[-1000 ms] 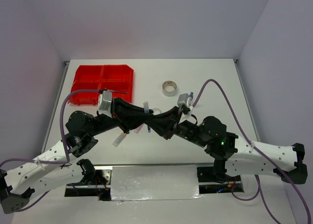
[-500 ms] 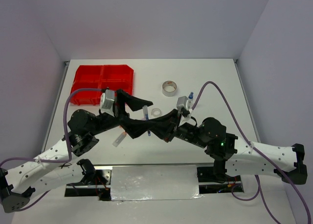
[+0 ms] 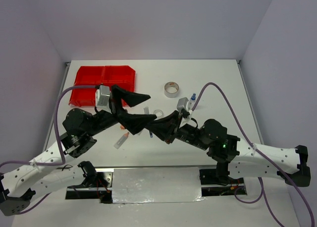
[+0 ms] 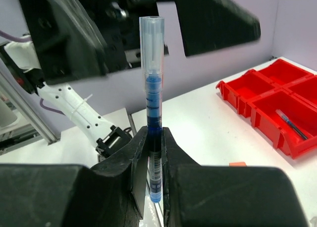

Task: Sort the stationery into containers
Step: Close the pen cap on the pen.

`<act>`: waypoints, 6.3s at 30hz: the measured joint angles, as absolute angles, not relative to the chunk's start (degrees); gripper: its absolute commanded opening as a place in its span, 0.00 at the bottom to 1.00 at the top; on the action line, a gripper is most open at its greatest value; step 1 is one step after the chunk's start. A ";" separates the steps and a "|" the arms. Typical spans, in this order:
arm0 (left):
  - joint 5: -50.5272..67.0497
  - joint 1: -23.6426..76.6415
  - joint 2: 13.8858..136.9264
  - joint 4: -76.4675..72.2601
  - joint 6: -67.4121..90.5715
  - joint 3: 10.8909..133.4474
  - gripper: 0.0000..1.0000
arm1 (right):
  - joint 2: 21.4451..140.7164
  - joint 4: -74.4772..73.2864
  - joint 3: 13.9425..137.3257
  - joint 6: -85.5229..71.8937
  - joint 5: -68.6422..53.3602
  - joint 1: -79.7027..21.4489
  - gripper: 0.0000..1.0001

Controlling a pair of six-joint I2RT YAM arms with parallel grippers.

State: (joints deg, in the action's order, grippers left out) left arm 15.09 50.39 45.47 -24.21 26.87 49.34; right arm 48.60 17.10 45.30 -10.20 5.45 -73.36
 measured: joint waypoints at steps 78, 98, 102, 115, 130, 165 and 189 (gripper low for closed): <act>5.56 50.19 44.77 -27.05 37.98 46.54 0.00 | 52.73 10.20 51.40 -2.63 10.72 -73.45 0.00; -3.88 51.05 43.11 -36.91 41.10 42.65 0.00 | 60.55 -1.93 68.71 1.67 8.84 -72.97 0.00; -7.31 52.60 43.11 -40.34 41.12 41.19 0.00 | 62.41 -3.53 71.02 1.61 9.96 -72.99 0.00; -11.53 55.29 41.41 -24.60 38.04 46.46 0.00 | 59.81 0.60 62.52 -0.73 7.90 -72.64 0.00; -12.16 56.95 43.57 2.20 32.91 57.36 0.67 | 54.39 13.37 48.60 -8.14 4.45 -72.58 0.00; -7.70 56.75 43.46 4.19 32.71 57.87 0.00 | 53.95 13.41 47.57 -9.15 12.10 -73.25 0.00; -14.20 55.86 37.47 -16.88 39.00 39.88 0.28 | 60.66 -2.55 58.28 -4.93 12.16 -72.18 0.00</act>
